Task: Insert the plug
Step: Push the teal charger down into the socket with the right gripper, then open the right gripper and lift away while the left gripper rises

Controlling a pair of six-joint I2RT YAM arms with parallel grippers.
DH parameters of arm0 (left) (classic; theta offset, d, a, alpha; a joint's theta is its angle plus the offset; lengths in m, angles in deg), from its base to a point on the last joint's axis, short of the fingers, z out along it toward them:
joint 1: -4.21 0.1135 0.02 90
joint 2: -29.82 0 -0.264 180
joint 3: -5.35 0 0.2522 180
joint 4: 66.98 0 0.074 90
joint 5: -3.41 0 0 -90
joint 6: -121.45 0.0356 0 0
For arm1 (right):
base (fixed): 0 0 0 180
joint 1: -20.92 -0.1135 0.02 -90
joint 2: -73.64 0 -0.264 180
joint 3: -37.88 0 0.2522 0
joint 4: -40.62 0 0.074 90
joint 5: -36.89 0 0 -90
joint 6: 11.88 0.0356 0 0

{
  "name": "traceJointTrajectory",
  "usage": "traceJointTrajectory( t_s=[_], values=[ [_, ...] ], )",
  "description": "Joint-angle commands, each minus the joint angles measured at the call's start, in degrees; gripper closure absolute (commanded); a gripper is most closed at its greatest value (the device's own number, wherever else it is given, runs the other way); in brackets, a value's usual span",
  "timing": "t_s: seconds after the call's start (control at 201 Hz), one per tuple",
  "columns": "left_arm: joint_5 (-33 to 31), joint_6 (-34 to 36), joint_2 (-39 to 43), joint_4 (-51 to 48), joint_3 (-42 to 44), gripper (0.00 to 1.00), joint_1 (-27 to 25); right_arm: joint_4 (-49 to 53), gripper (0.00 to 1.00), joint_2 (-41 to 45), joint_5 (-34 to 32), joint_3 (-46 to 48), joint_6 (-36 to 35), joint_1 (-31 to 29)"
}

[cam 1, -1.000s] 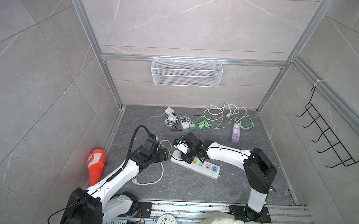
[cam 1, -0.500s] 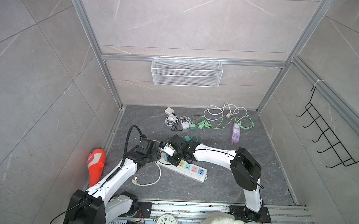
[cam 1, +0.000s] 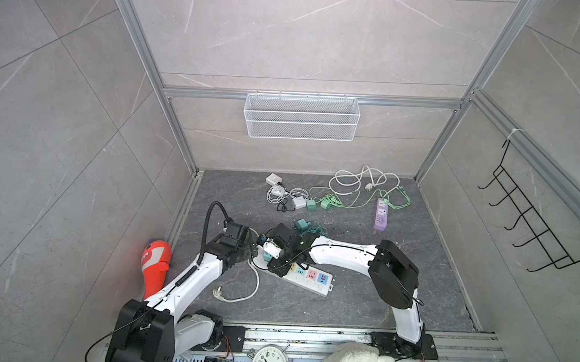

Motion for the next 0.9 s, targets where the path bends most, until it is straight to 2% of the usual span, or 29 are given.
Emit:
traceJointTrajectory(
  t_s=[0.0, 0.189, 0.279, 0.443, 0.543, 0.632, 0.772, 0.891],
  values=[
    [-0.77, 0.92, 1.98, 0.4, -1.96, 0.08, 0.25, 1.34, 0.34, 3.94, 0.12, 1.38, 1.28, -0.3],
    [-4.13, 2.03, 6.06, 0.09, -2.52, 0.03, 0.29, 1.06, 0.33, 10.09, 0.28, 7.43, 2.86, -0.32],
    [-4.95, 3.34, 7.41, -0.29, -3.51, 0.02, 0.5, 0.71, 0.34, 13.62, 2.32, 11.03, 3.75, -0.33],
    [-5.32, 5.47, 4.74, -0.84, -7.31, 0.01, 0.74, 1.34, 0.35, 18.71, 3.64, 16.54, 5.87, -0.32],
    [-1.21, 9.34, 2.51, 2.63, -9.13, 0.02, 0.7, 2.46, 0.35, 22.9, 2.67, 19.55, 7.26, -0.26],
    [3.35, 15.15, -0.68, 5.21, -12.02, 0.02, 0.36, 5.68, 0.35, 26.12, -1.97, 20.77, 10.26, 0.77],
    [7.84, 20.65, -8.69, 8.01, -17.67, 0.02, -0.83, 12.35, 0.34, 30.3, -3.27, 21.89, 15.53, 7.01],
    [9.8, 24.81, -17.23, 8.9, -23.25, 0.02, -3.57, 14.09, 0.34, 35.83, -1.47, 24.61, 19.29, 13.74]
  ],
)
